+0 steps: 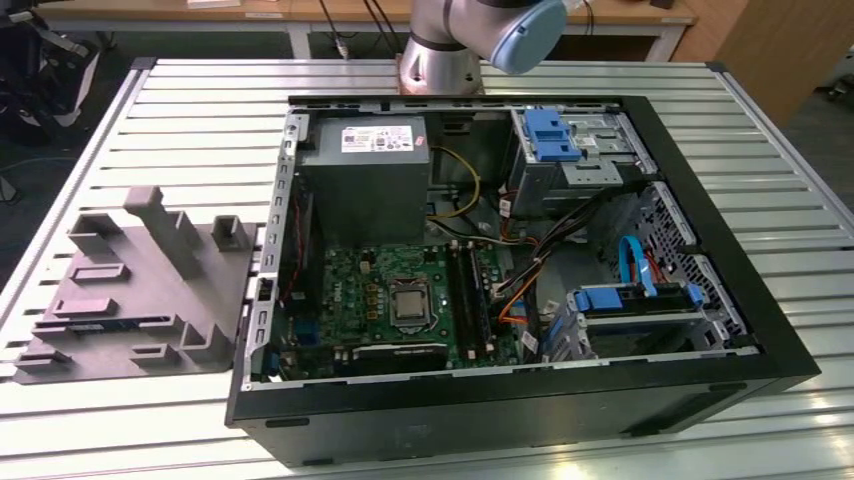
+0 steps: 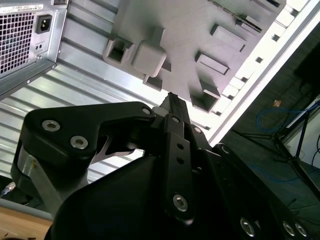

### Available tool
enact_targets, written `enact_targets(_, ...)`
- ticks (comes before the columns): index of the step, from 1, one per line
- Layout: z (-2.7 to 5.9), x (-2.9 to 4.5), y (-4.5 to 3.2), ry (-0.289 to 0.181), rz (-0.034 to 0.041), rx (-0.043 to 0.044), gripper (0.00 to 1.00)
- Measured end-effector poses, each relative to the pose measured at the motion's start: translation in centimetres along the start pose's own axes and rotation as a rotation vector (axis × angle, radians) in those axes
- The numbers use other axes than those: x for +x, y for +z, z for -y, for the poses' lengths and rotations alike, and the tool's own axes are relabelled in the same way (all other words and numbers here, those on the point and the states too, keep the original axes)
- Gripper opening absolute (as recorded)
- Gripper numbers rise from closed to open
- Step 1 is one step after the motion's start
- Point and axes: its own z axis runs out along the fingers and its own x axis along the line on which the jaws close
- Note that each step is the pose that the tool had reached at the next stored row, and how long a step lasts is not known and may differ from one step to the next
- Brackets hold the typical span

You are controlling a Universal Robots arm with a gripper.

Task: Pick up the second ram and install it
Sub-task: 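Reach for the second ram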

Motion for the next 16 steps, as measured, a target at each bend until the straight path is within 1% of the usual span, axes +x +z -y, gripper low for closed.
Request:
enact_targets(12,2.38,-0.16,0.49,0.000,0.0000,0.0000,0.11)
enact_targets(16,3.19,-0.21,0.78,0.000,0.0000,0.0000,0.11)
